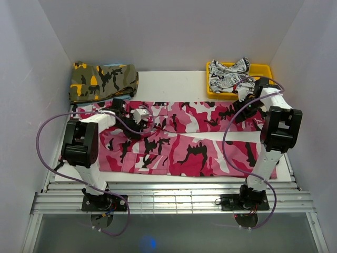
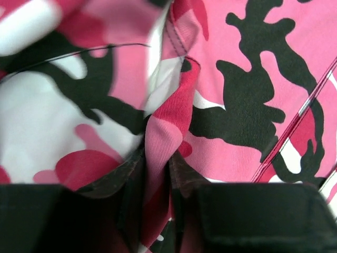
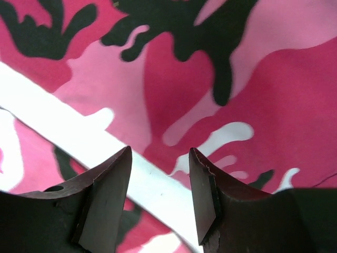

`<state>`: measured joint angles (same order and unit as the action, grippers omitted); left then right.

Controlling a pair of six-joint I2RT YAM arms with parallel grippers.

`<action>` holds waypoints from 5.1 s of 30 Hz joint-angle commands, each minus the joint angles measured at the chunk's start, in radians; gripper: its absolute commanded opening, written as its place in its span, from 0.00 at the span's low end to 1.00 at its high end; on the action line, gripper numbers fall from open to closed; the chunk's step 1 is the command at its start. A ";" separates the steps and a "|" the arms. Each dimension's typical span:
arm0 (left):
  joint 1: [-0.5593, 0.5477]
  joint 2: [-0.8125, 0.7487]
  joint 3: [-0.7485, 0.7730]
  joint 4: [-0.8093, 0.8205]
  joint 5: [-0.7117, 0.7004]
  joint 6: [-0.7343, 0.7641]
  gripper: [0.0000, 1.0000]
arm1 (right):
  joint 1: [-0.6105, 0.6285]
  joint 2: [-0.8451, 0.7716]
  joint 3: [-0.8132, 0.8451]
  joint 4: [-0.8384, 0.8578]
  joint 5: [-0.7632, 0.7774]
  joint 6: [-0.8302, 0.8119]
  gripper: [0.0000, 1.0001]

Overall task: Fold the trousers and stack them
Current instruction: Flatten the trousers out

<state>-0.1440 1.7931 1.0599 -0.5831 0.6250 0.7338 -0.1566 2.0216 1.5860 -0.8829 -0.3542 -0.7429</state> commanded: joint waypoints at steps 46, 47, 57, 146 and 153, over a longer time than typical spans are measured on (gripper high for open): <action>0.606 0.180 0.258 -0.127 -0.185 -0.074 0.59 | -0.081 -0.395 -0.332 -0.234 0.141 -0.360 0.41; 0.607 0.178 0.258 -0.126 -0.191 -0.070 0.60 | -0.083 -0.397 -0.368 -0.220 0.150 -0.365 0.40; 0.626 0.193 0.279 -0.115 -0.196 -0.047 0.64 | -0.012 -0.203 -0.445 0.065 0.184 -0.274 0.31; 0.767 0.565 0.985 -0.080 0.082 -0.303 0.94 | -0.227 0.368 0.396 0.192 -0.092 -0.036 0.89; 0.767 0.638 1.034 -0.087 0.126 -0.202 0.90 | -0.227 0.330 0.358 0.225 -0.140 -0.073 0.90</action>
<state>0.6048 2.4161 2.0354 -0.6464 0.7116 0.4698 -0.3859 2.3756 1.9759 -0.6865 -0.4458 -0.7834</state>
